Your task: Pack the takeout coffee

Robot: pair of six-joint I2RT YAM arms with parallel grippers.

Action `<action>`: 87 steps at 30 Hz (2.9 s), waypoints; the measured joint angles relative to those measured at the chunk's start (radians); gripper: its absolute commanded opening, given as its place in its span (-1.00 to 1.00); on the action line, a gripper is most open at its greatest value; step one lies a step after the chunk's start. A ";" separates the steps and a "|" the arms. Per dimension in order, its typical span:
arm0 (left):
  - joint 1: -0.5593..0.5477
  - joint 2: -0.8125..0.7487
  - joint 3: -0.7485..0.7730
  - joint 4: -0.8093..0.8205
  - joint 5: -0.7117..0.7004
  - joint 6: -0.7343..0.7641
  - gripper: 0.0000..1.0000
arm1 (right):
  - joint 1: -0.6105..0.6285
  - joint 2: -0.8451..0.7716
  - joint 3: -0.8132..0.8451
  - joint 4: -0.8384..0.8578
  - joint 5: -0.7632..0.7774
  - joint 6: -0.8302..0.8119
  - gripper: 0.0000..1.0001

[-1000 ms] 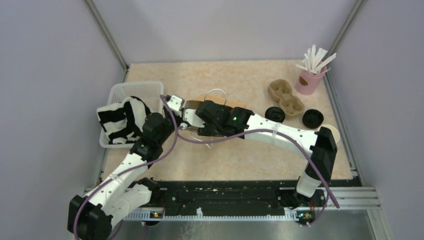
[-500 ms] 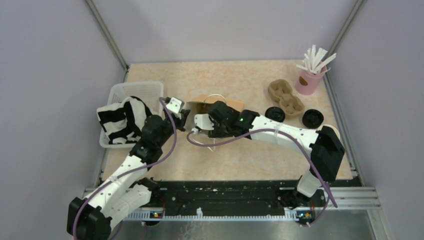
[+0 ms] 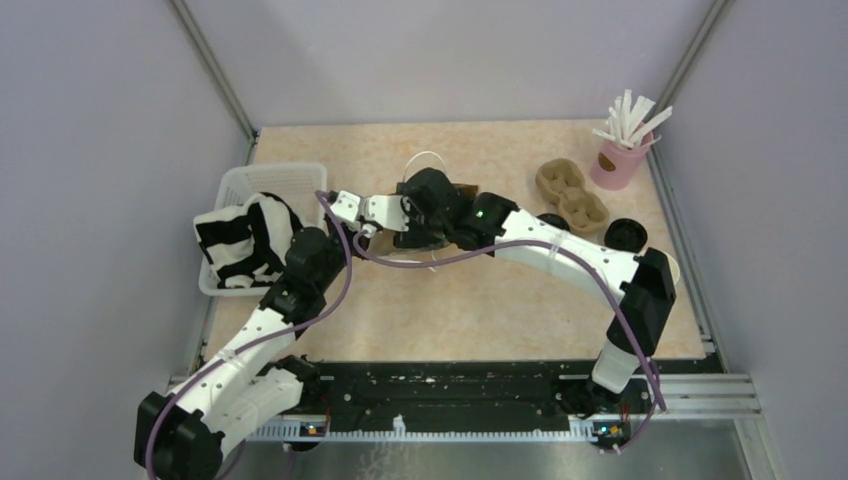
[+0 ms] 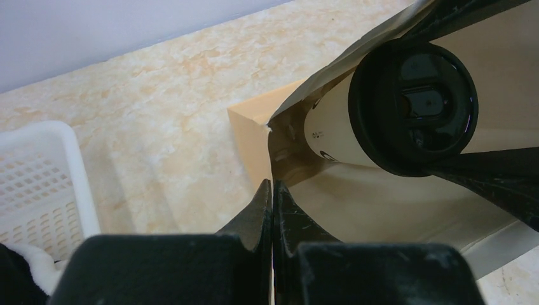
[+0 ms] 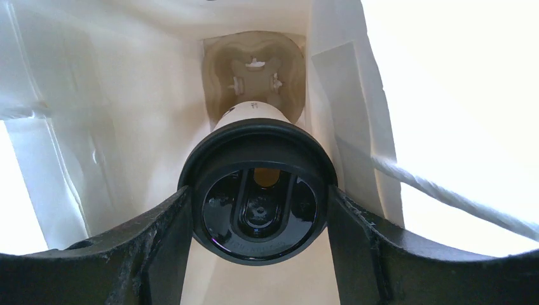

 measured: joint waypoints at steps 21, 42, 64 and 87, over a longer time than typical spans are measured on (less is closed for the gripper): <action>-0.032 0.063 -0.006 0.053 -0.092 0.104 -1.00 | -0.018 0.007 -0.288 0.226 0.117 -0.114 -0.55; -0.040 0.021 -0.015 0.007 -0.055 0.086 -1.00 | -0.098 -0.077 -0.371 0.349 -0.035 -0.159 -0.57; -0.045 0.026 0.011 -0.050 -0.039 0.078 -1.00 | -0.106 -0.077 -0.363 0.352 0.033 -0.222 -0.56; -0.046 0.024 0.045 -0.117 -0.006 0.062 -1.00 | -0.155 -0.028 -0.362 0.451 -0.039 -0.254 -0.56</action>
